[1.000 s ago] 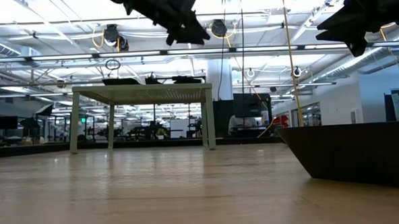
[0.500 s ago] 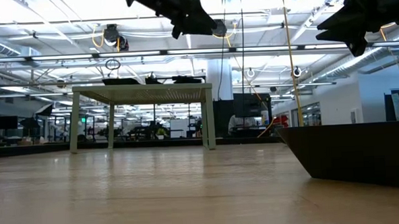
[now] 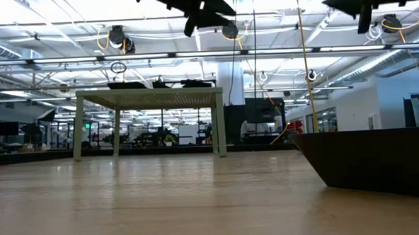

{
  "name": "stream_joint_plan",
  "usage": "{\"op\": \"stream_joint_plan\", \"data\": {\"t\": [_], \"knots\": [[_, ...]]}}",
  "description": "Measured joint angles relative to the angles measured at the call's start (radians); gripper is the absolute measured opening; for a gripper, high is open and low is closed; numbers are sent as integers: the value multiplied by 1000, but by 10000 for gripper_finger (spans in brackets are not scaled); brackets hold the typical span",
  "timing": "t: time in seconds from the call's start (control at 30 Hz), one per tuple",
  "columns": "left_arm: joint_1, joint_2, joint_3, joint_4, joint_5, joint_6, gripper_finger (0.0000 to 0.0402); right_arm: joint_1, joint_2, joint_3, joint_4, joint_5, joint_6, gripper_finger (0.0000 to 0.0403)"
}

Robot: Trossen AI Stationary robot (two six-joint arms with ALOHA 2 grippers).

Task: Pick & Place Mini shaped plates
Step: Stack the distorted square plate on top of the stacked distorted square plates on the shelf

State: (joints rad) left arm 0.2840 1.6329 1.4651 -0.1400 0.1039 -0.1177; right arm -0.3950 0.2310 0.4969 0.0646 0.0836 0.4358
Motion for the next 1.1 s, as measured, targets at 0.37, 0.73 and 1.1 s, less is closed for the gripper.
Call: {"op": "stream_joint_plan", "data": {"t": [0.37,0.73,1.1], "knots": [[-20,0,0,120,-1,-147,154,0,73,0,233,20,104,105],[-61,0,0,115,-1,-178,154,0,337,0,216,-141,201,105],[-84,0,0,114,0,-175,154,-1,522,278,-796,-296,-64,105]]}}
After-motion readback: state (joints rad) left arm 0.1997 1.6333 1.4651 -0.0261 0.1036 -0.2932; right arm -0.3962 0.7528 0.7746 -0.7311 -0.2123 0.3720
